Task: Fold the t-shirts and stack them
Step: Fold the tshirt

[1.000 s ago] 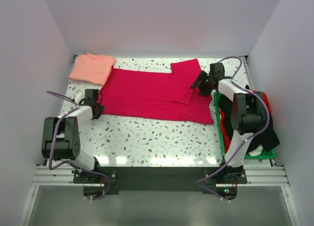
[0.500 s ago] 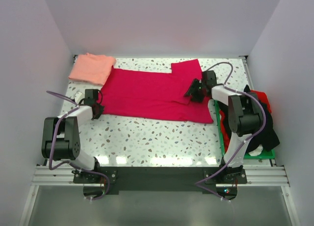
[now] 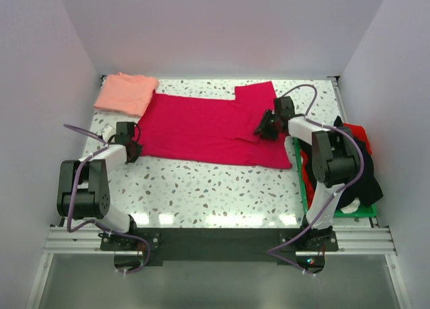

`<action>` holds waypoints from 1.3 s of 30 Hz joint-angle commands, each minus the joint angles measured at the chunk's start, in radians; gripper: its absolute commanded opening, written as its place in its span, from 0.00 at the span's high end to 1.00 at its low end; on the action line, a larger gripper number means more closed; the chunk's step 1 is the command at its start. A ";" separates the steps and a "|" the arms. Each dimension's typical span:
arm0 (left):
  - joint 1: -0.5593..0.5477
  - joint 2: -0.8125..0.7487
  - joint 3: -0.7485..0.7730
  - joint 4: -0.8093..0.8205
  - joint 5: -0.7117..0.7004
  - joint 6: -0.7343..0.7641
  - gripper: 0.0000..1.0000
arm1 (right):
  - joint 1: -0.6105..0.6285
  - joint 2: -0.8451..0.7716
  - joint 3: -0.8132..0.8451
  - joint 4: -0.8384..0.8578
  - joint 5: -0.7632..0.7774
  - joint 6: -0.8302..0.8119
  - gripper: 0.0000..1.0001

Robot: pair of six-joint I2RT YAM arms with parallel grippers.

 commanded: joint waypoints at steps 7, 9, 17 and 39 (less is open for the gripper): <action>0.007 0.001 0.012 0.023 0.013 0.028 1.00 | -0.021 -0.029 0.038 -0.111 0.173 -0.067 0.46; 0.007 0.003 0.011 0.026 0.011 0.029 1.00 | -0.024 -0.033 0.018 -0.091 0.166 -0.069 0.41; 0.009 0.000 0.006 0.029 0.016 0.029 1.00 | -0.022 -0.092 0.009 -0.074 0.144 -0.069 0.39; 0.009 -0.002 0.000 0.028 0.014 0.026 1.00 | 0.085 -0.086 -0.050 -0.039 0.175 -0.021 0.51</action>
